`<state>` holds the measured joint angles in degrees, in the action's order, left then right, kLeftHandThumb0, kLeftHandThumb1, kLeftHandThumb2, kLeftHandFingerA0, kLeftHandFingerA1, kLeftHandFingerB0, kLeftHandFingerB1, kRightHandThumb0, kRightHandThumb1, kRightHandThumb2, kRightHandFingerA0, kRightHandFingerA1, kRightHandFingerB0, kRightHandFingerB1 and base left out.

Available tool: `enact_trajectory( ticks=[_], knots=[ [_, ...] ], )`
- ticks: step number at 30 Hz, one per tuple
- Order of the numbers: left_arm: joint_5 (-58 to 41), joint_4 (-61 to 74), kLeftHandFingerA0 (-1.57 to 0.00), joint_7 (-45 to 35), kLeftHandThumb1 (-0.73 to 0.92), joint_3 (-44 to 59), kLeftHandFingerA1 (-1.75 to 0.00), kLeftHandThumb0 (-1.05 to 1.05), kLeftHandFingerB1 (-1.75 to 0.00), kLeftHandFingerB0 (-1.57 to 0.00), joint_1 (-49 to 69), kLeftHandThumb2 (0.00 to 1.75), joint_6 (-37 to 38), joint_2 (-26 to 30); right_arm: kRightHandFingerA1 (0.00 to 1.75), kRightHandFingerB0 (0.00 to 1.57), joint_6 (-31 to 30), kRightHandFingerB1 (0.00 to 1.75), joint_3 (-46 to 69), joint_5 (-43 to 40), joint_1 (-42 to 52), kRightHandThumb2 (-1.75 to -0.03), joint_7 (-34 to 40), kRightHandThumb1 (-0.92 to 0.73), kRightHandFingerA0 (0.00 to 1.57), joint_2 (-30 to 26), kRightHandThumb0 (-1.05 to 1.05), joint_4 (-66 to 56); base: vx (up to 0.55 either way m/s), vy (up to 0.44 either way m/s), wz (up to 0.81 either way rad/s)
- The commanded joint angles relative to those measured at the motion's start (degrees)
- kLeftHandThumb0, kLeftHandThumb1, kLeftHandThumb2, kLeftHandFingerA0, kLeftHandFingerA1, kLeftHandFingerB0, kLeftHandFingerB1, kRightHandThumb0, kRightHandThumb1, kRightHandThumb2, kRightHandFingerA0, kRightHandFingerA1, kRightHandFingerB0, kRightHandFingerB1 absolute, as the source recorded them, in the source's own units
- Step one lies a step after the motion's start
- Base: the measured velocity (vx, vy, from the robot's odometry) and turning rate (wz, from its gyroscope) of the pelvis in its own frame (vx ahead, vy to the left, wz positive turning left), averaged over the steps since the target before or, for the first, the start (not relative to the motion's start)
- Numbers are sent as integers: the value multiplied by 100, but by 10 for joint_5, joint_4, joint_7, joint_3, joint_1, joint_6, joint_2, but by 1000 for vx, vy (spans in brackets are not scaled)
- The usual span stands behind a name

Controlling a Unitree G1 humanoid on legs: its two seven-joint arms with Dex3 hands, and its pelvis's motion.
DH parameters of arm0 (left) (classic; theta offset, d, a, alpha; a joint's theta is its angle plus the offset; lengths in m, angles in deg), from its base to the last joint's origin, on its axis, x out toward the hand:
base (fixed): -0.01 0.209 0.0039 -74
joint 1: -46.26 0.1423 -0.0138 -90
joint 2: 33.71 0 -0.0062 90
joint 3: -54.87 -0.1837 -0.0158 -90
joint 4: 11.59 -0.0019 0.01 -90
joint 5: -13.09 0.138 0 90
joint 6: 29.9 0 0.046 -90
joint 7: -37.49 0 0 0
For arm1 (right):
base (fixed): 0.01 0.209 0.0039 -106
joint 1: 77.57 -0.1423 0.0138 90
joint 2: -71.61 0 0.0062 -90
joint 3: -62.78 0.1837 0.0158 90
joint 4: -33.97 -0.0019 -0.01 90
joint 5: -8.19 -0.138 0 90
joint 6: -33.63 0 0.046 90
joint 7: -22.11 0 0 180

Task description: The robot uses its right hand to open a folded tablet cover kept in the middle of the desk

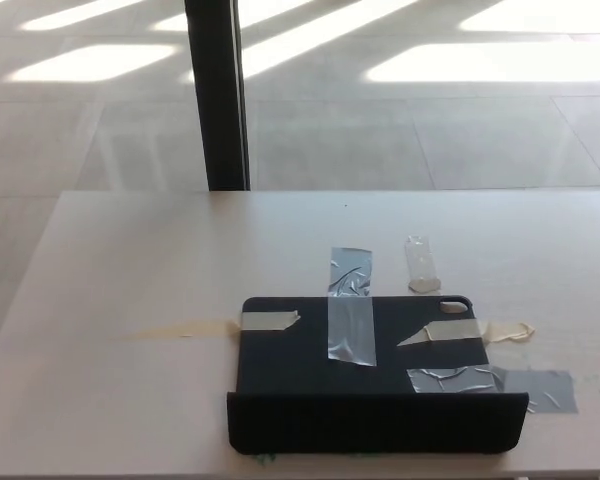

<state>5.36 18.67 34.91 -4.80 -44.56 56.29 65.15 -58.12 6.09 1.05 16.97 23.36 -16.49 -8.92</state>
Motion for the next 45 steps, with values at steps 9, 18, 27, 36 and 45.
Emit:
enact_trajectory(
  ticks=[9, 18, 27, 36, 45],
  knots=[
    [-176, -92, -79, 25, 44, 218, -88, -42, -83, -77, -68, 63, -23, 70, 52, 93, -41, 52, 216, -238, -151, -56, 104, -46, 102, -28, -49, -307, 0, 0, 0],
    [-166, -96, -80, 22, 44, 233, -89, -42, -82, -76, -72, 64, -23, 73, 56, 80, -32, 51, 45, -83, -266, -55, 108, -49, 96, -2, -44, -501, 0, 0, 0],
    [-164, -102, -81, 24, 43, 238, -89, -42, -83, -77, -81, 64, -26, 75, 52, 70, -12, 48, -144, -20, -290, -56, -28, -54, 85, -14, -30, -509, 0, 0, 0],
    [-163, -105, -76, 21, 42, 236, -88, -44, -82, -73, -82, 64, -23, 76, 61, 51, 32, 54, -364, 148, -254, -75, -110, -42, 64, -98, -47, -494, 0, 0, 0],
    [-165, -106, -78, 15, 43, 235, -88, -43, -83, -77, -81, 63, -24, 81, 50, 29, -27, 45, -507, 211, -280, -81, -218, -39, 28, -203, -70, -511, 0, 0, 0]
  ],
)
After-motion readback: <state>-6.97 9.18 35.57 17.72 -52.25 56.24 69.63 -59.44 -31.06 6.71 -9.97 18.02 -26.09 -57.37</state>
